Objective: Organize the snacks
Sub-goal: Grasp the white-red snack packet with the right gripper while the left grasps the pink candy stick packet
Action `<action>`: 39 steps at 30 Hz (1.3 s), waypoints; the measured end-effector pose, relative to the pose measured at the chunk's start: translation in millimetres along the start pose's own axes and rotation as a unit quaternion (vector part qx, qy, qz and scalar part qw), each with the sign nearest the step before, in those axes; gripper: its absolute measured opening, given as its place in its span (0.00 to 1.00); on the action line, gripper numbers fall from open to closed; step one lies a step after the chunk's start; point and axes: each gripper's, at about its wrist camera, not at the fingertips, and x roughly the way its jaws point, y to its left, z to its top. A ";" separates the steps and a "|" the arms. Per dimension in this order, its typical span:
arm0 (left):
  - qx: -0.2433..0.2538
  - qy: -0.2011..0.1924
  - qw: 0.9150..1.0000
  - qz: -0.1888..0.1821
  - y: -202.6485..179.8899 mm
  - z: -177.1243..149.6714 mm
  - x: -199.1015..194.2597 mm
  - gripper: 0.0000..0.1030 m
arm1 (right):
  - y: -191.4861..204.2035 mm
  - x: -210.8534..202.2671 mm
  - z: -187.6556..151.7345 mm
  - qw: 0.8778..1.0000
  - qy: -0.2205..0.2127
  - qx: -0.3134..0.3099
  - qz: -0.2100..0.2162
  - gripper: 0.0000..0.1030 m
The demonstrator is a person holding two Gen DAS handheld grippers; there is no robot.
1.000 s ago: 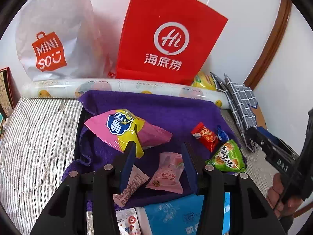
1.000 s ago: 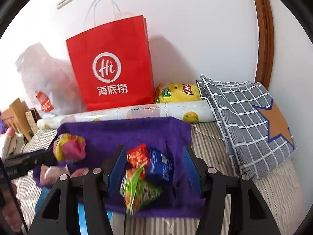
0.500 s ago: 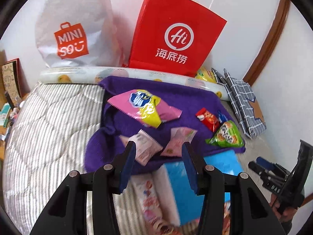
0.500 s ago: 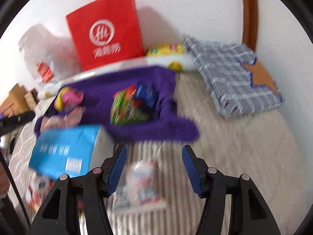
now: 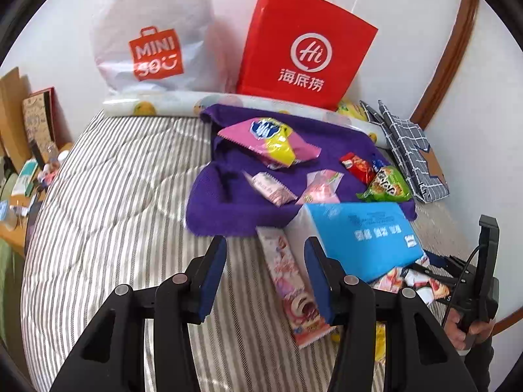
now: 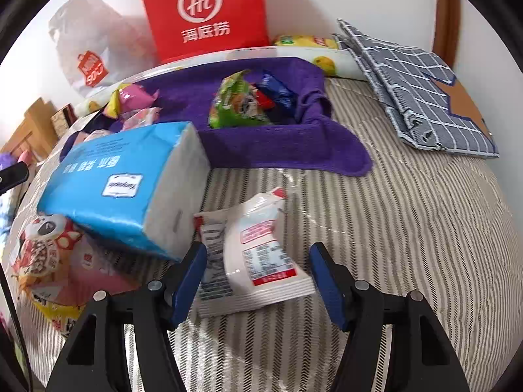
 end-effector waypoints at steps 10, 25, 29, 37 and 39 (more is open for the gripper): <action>0.010 0.030 0.999 0.009 -7.4 -20.7 13.3 0.48 | 14.1 8.2 -2.8 0.998 -0.013 -0.044 -0.033 0.66; 0.027 0.074 0.997 -0.007 -24.0 -32.9 50.8 0.48 | -14.3 -1.5 -8.6 0.998 -0.022 0.005 -0.054 0.59; 0.023 0.079 0.997 -0.012 -24.5 -35.0 58.6 0.49 | -12.9 -1.4 -7.9 0.998 -0.021 0.005 -0.060 0.59; 0.047 0.060 0.997 0.008 -20.9 -38.1 44.8 0.30 | -13.7 -1.4 -8.4 0.998 -0.021 0.008 -0.060 0.59; 0.045 0.059 0.997 0.019 -14.2 -38.1 41.6 0.31 | -14.0 -1.4 -8.8 0.998 -0.021 0.008 -0.061 0.59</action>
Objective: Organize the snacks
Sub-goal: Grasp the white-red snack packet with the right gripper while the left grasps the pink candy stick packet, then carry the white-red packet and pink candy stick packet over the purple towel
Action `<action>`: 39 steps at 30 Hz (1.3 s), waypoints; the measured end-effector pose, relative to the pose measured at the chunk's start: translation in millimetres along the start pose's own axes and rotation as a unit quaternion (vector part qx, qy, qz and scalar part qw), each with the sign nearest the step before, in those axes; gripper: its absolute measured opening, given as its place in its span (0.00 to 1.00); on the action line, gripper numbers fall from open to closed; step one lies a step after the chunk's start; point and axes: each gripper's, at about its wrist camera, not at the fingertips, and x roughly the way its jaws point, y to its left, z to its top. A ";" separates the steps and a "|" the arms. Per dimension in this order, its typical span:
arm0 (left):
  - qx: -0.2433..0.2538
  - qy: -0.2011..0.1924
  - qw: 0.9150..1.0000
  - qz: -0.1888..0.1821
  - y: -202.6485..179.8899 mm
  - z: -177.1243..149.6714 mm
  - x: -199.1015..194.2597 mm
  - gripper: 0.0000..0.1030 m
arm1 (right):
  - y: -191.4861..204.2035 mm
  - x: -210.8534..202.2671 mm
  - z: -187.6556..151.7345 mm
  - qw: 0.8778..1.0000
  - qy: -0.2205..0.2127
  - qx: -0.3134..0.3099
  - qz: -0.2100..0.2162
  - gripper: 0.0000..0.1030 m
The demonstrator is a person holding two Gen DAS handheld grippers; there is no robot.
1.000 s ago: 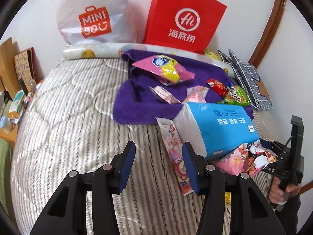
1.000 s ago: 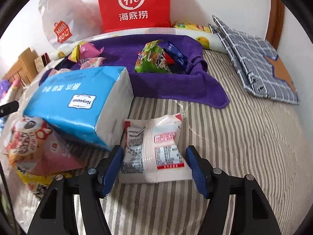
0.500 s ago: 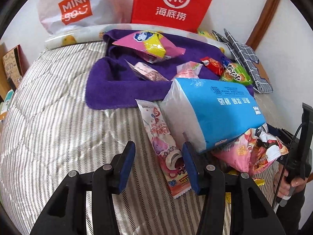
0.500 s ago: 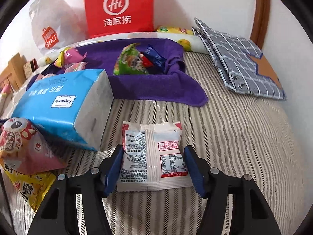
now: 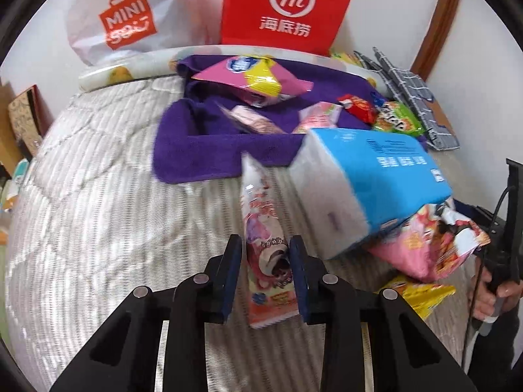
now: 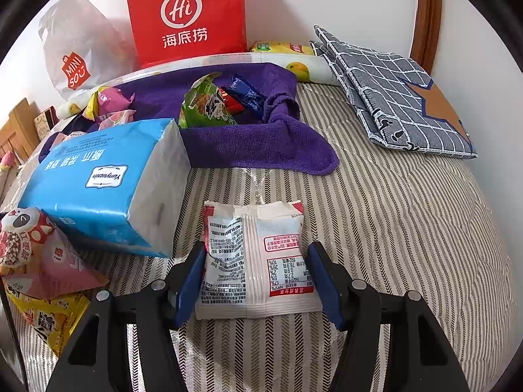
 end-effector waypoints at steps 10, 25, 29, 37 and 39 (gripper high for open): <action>0.030 -0.007 0.999 0.043 -12.2 7.1 22.6 0.39 | -0.2 0.1 -0.4 1.000 0.001 0.001 -0.001 0.59; 0.035 -0.036 0.997 0.061 -13.9 -8.4 15.1 0.25 | -3.1 -0.5 -1.6 1.000 0.001 0.007 -0.002 0.60; 0.029 -0.037 0.997 0.053 -12.0 -8.7 14.5 0.25 | -3.9 -0.7 -1.2 1.000 0.001 0.007 -0.001 0.60; -0.015 -0.044 0.999 0.019 5.5 -12.8 7.9 0.22 | -9.4 -14.0 -8.6 0.999 -0.001 0.039 -0.005 0.57; -0.011 -0.042 0.999 0.029 2.8 -15.4 5.6 0.22 | -9.7 -21.4 -10.9 0.999 -0.005 0.040 -0.002 0.56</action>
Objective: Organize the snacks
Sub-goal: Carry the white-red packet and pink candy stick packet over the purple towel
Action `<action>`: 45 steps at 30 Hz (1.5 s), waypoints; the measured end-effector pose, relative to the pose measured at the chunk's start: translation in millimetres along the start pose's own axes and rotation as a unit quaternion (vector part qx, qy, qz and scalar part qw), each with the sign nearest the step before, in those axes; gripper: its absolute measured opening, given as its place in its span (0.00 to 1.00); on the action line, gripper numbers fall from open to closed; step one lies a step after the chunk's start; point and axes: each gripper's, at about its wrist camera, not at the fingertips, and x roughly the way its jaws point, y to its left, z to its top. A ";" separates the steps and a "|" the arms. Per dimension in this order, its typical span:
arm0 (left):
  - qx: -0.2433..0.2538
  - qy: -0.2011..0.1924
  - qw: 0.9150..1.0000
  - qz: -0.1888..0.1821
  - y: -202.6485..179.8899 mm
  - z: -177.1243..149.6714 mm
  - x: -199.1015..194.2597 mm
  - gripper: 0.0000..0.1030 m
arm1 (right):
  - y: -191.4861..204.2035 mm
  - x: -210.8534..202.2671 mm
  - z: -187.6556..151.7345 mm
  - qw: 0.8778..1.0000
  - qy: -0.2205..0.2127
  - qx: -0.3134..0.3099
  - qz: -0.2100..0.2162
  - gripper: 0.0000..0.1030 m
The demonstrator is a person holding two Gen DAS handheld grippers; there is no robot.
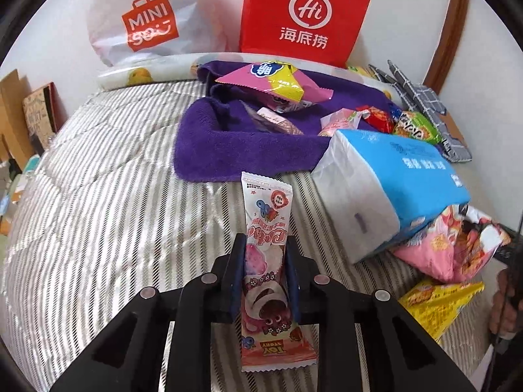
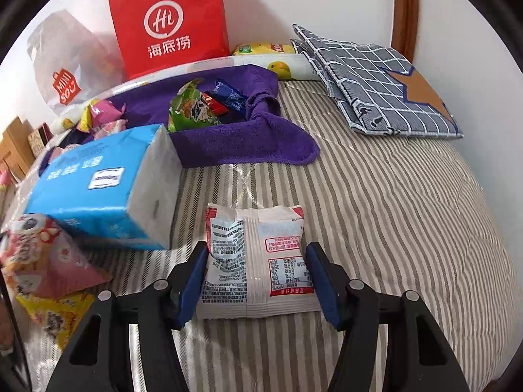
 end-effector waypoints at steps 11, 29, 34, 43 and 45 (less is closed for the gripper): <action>-0.001 -0.014 0.999 -0.043 -13.1 2.2 -36.9 0.21 | 11.3 -47.7 6.6 0.999 -0.045 -0.012 0.018 0.54; 0.014 -0.036 0.995 -0.090 -54.8 37.5 -55.7 0.22 | 49.4 -74.7 46.4 0.993 -0.099 -0.044 0.050 0.54; 0.017 -0.039 0.995 -0.092 -61.0 52.6 -52.6 0.22 | 53.2 -71.0 64.3 0.992 -0.103 -0.047 0.049 0.54; 0.012 -0.057 0.996 -0.071 -59.9 93.1 -42.0 0.22 | 57.6 -50.1 106.8 0.992 -0.109 -0.045 0.045 0.55; 0.010 -0.060 0.996 -0.066 -57.7 102.5 -38.0 0.22 | 58.8 -42.9 116.8 0.992 -0.112 -0.047 0.040 0.55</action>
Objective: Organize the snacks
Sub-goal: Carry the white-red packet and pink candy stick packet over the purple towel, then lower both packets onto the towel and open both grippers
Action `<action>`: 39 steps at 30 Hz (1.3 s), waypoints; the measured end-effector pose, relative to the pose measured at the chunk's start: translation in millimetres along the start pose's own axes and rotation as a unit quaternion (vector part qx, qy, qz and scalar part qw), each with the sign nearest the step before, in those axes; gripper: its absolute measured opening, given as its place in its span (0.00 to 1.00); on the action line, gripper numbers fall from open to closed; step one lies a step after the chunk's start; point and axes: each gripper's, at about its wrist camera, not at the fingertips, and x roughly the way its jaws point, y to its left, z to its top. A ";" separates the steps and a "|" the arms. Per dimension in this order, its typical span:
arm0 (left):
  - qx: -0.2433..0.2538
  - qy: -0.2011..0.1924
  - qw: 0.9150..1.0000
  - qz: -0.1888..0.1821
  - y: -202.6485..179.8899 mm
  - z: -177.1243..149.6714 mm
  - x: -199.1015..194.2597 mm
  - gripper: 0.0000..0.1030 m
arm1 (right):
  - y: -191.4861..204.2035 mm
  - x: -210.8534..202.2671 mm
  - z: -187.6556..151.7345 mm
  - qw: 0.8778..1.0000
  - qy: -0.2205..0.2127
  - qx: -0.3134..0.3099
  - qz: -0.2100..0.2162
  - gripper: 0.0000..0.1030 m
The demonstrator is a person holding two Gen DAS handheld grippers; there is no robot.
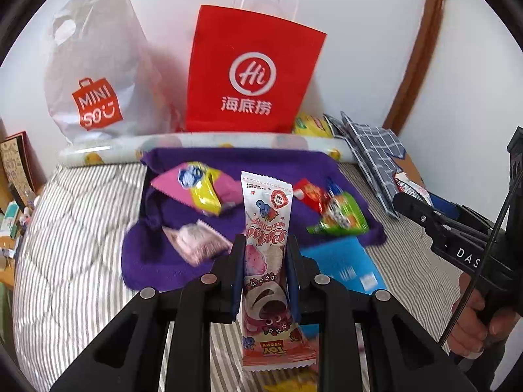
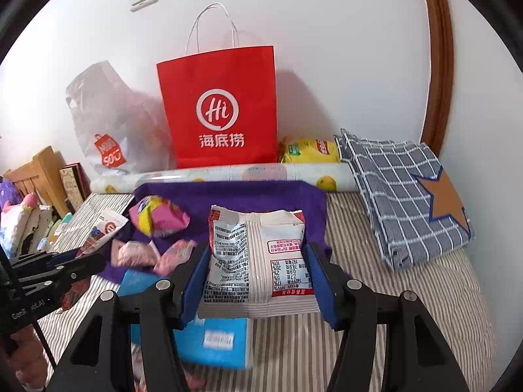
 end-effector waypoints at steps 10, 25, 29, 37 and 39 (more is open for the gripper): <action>0.009 -0.027 0.999 0.026 6.7 56.9 29.6 0.22 | -2.2 49.9 48.6 1.000 -0.002 0.007 0.014 0.55; 0.002 0.007 0.999 0.052 38.8 46.1 86.9 0.23 | -8.7 109.6 32.4 1.000 0.017 0.013 0.019 0.55; 0.002 0.012 0.998 0.058 39.6 39.9 89.5 0.23 | -7.1 114.9 27.0 1.000 0.026 0.006 0.011 0.55; -0.005 0.014 0.998 0.053 43.1 39.1 90.4 0.23 | -6.8 119.2 24.4 0.999 0.038 0.004 0.018 0.55; -0.006 0.016 0.998 0.053 43.4 39.4 92.2 0.23 | -7.5 120.6 24.4 0.999 0.041 0.006 0.018 0.55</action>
